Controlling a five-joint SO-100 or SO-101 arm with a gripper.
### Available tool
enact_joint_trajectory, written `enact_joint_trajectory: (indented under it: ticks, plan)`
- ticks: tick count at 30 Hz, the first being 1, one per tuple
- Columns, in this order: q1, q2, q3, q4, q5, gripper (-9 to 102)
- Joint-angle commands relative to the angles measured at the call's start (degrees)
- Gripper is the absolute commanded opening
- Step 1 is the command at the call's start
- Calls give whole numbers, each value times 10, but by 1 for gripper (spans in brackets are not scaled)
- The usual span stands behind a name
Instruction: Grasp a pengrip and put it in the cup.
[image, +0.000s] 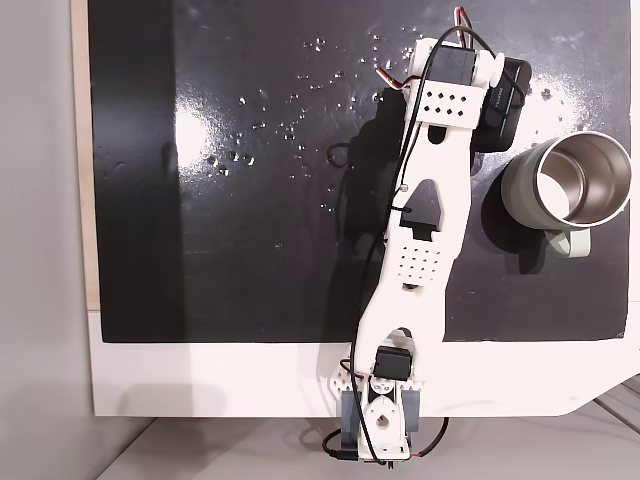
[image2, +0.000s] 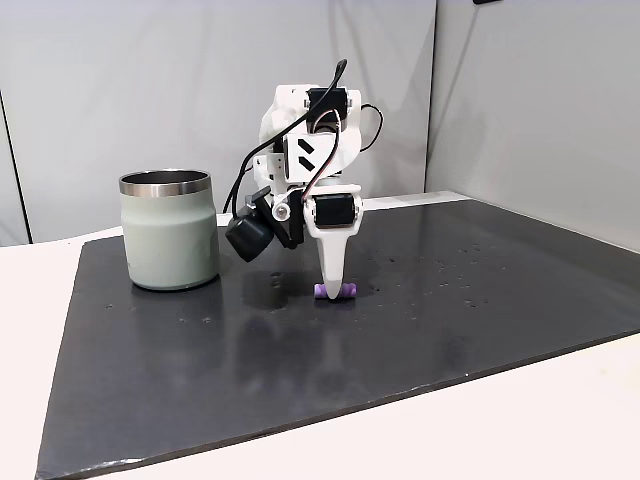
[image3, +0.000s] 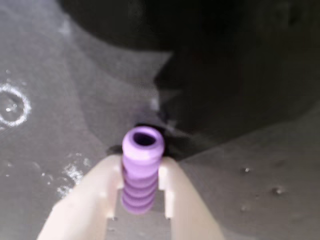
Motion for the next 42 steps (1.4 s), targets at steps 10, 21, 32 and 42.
enact_joint_trajectory:
  ticks: [10, 21, 32, 42]
  plan:
    - [-6, 173, 46, 11, 20, 0]
    - [7, 388, 148, 39, 31, 0]
    - [138, 530, 154, 129, -18, 0]
    - [258, 601, 249, 134, -44, 0]
